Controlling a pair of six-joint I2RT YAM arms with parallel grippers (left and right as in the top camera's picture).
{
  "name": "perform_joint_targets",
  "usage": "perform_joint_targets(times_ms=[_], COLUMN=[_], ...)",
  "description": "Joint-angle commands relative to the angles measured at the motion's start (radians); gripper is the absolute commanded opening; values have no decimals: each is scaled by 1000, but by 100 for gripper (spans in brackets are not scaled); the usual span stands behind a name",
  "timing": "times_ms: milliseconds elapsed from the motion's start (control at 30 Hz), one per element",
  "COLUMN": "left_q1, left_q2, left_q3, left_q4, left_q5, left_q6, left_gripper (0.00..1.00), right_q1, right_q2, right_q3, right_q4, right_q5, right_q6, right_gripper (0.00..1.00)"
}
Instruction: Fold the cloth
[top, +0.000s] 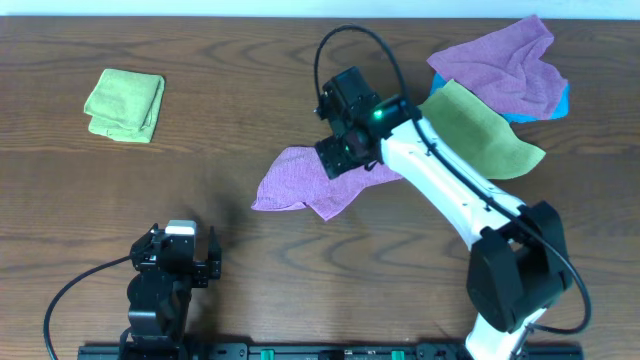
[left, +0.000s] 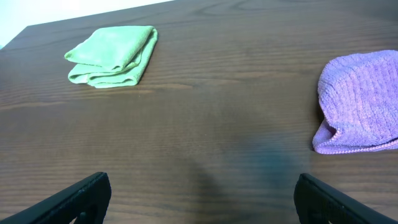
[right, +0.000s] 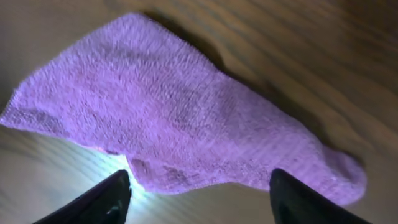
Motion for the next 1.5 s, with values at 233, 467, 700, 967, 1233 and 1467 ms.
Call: perform_joint_targets(times_ms=[233,467,700,967,1233,1467], left_q1=[7,7,7,7,7,7], left_q2=[-7,-7,-7,-7,-7,-7], left_q3=[-18,-18,-18,-18,-18,-18], left_q4=[-2,-2,-2,-2,-2,-2], left_q5=[0,0,0,0,0,0], left_q6=[14,14,14,14,14,14], left_gripper=[95,95,95,95,95,95], right_q1=[1,29,83,214,224,223], right_q2=[107,66,-71,-81,-78,-59], right_q3=[-80,-79,-91,-241,-346,-357], right_q4=[53,-8,-66,52,173,224], right_q5=[-10,-63,-21,50,53,110], right_q6=[-35,10,3,2,2,0], right_gripper=[59,41,45,45,46,49])
